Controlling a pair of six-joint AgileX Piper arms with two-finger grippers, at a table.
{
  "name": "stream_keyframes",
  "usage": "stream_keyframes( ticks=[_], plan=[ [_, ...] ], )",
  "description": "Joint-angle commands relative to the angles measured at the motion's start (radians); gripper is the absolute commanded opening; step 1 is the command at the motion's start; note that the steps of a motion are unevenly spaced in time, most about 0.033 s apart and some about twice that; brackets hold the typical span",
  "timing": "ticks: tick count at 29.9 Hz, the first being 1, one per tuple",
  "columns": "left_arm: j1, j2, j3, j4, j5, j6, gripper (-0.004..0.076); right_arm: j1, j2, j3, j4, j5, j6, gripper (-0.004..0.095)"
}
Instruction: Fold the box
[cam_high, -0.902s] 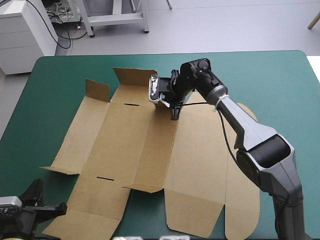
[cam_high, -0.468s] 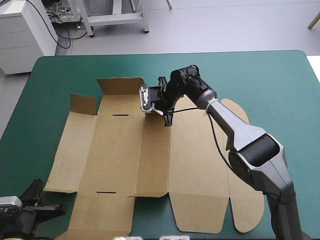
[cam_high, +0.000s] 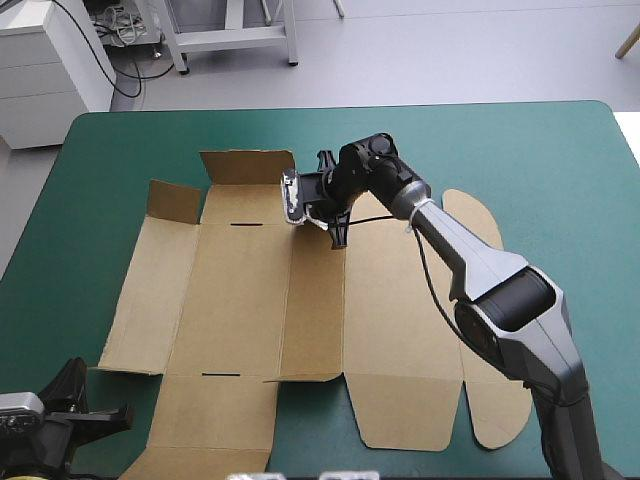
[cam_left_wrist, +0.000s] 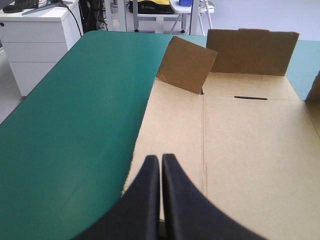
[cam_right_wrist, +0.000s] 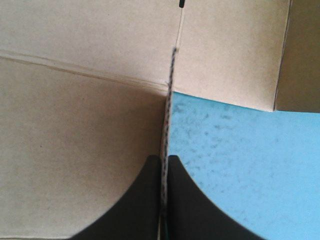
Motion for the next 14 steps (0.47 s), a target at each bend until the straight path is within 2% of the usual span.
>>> stream_keyframes(
  ticks=[1,3,5,8,10,11,14],
  plan=[
    [-0.006,-0.011,-0.023,-0.009,-0.083,-0.007,-0.0008,-0.002,-0.056,-0.033,0.013,-0.035,0.020,0.0076],
    [-0.006,-0.011,-0.023,-0.009,-0.083,-0.007,-0.0008,-0.002,-0.056,-0.033,0.015,-0.037,0.038,0.0182],
    [-0.006,-0.011,-0.023,-0.009,-0.083,-0.007,-0.0008,-0.002,-0.056,-0.033,0.015,-0.037,0.059,0.0332],
    [-0.006,-0.011,-0.023,-0.009,-0.083,-0.007,-0.0008,-0.002,-0.056,-0.043,-0.008,-0.053,0.152,0.0608],
    [-0.006,-0.011,-0.023,-0.009,-0.083,-0.007,-0.0008,-0.002,-0.056,-0.055,-0.032,-0.062,0.224,0.0742],
    [-0.006,-0.011,-0.023,-0.009,-0.083,-0.007,-0.0008,-0.002,-0.056,-0.066,-0.033,-0.060,0.254,0.0776],
    [-0.006,-0.011,-0.023,-0.012,-0.083,-0.007,-0.0008,-0.002,-0.056,-0.120,-0.033,-0.027,0.295,0.0780]
  ],
)
